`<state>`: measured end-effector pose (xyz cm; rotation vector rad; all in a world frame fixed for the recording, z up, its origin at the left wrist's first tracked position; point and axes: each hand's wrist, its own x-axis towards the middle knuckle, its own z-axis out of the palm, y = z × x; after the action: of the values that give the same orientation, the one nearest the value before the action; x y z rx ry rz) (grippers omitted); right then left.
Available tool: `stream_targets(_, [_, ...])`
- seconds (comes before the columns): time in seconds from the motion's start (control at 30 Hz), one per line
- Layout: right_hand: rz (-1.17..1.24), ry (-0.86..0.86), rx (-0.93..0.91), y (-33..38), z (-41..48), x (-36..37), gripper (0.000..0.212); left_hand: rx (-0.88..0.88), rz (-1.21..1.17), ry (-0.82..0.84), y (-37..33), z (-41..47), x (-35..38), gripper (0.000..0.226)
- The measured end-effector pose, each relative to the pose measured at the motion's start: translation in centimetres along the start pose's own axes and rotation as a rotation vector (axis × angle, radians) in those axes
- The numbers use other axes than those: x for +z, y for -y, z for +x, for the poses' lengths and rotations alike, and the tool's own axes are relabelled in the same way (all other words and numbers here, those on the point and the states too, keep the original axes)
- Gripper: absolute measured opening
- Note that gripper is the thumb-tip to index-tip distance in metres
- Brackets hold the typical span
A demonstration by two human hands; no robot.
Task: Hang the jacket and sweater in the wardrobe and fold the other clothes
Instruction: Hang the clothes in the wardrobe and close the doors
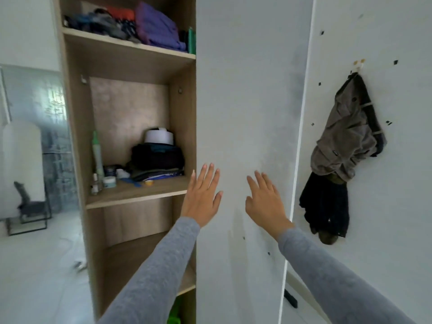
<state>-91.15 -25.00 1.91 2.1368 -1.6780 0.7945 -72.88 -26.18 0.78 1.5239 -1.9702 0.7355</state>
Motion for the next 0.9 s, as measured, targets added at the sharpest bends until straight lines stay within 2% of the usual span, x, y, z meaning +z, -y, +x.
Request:
stream_targets(0.27, [0.299, 0.065, -0.270, 10.2, -4.7, 1.9, 0.057, -0.290, 0.157, 0.052, 5.6, -12.3, -5.8, 0.057])
stream_targets(0.37, [0.414, 0.140, -0.370, 15.6, -7.5, 1.5, 0.058, -0.380, 0.198, 0.085, 8.2, -18.4, -9.6, 0.061])
stream_targets(0.47, [0.533, 0.179, -0.454, 21.5, -9.5, 0.0, 0.058, -0.441, 0.221, 0.043, 11.4, -23.4, -13.7, 0.061])
stream_targets(0.63, [0.679, 0.163, -0.644, 35.2, -14.7, -3.5, 0.058, -0.628, 0.304, 0.011, 18.0, -33.5, -23.1, 0.063])
stream_targets(0.8, [0.765, 0.257, -0.778, 50.3, -23.4, -6.0, 0.058, -0.796, 0.441, 0.069, 22.8, -46.5, -33.9, 0.070])
stream_targets(0.9, [0.818, 0.346, -0.931, 59.7, -30.6, -8.1, 0.059, -0.935, 0.553, 0.100, 25.0, -55.8, -41.2, 0.074])
